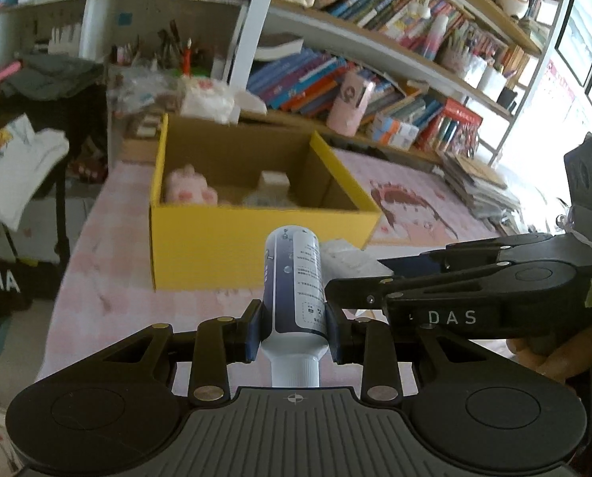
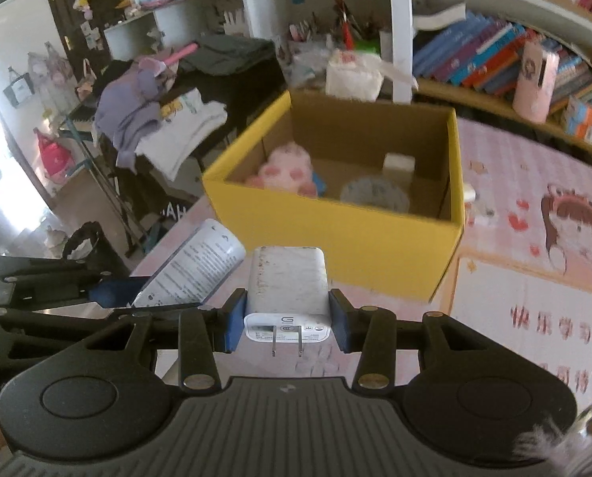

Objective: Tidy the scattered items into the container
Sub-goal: 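Lift the spray bottle with the left tool while the right tool carries the charger toward the box, then lower the spray bottle into the box and open the left tool while the right tool releases the charger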

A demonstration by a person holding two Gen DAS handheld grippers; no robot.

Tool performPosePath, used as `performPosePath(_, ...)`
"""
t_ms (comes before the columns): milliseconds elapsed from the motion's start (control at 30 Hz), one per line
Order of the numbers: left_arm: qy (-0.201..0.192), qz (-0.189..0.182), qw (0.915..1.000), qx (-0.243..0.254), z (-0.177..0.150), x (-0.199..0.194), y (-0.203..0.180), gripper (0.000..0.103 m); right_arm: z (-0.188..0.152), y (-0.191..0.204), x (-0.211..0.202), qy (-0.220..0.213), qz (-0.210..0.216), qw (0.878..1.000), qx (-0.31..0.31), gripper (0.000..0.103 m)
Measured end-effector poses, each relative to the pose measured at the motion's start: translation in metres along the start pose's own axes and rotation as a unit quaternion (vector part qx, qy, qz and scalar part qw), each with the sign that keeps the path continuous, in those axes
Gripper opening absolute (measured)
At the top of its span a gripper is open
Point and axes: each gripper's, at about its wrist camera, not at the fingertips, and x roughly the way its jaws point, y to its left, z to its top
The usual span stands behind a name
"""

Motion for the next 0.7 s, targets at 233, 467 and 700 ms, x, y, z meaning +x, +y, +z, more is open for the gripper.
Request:
performPosePath(233,-0.026,0.01,0.9993,0.025,0.033,0.01,0.004,0.031,0.032,-0.007,0.009,-0.02,-0.008,1.0,-0.011,0.042)
performPosePath(467,-0.031,0.018,0.999,0.025,0.052,0.027,0.009,0.031,0.053,-0.02,0.02,-0.026,-0.012,1.0,-0.007,0.042)
performPosePath(700,-0.031,0.036,0.9983,0.034,0.068,0.042,0.012,0.031,0.07,-0.033,0.035,-0.025,-0.018,1.0,-0.006,0.042)
